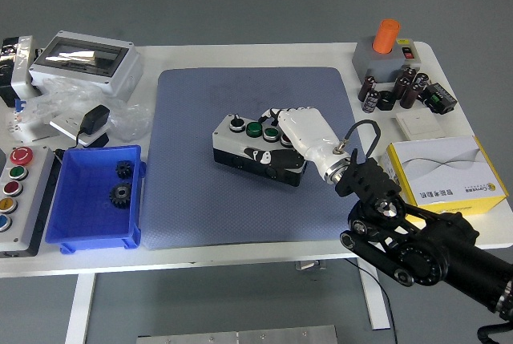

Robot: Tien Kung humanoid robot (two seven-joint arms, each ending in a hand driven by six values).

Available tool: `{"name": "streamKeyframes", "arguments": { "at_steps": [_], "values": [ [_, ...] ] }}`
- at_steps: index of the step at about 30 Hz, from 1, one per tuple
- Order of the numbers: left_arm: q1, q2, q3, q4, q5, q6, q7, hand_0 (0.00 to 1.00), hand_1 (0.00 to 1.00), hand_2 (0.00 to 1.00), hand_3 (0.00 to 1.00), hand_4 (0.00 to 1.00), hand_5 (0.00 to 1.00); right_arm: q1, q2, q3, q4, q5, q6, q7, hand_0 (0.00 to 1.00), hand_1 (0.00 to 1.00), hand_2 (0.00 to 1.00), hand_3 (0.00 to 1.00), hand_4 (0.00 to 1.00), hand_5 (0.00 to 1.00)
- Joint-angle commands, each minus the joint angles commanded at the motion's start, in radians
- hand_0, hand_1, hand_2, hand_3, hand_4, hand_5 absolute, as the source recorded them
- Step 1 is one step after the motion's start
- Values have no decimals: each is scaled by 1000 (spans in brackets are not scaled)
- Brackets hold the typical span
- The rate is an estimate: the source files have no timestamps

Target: Pick up the button,place it on the desk,press the button,press the button

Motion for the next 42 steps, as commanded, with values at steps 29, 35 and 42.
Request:
{"name": "streamKeyframes", "arguments": {
  "at_steps": [29,35,42],
  "values": [
    [1,-5,2,0,-2,0,-1,701,704,608,644,702,253,-26,-95,27,205,27,-92,78,120,355,391,470,377,2],
    [5,-6,-1,0,-1,1,0,701,705,608,644,702,251,-93,-112,77,319,-53,49,-84,256,488,580,645,537,192],
    [7,-7,-2,0,0,1,-2,701,705,608,644,702,251,-144,-132,123,423,-130,200,-248,828,850,914,998,902,431]
  ]
}}
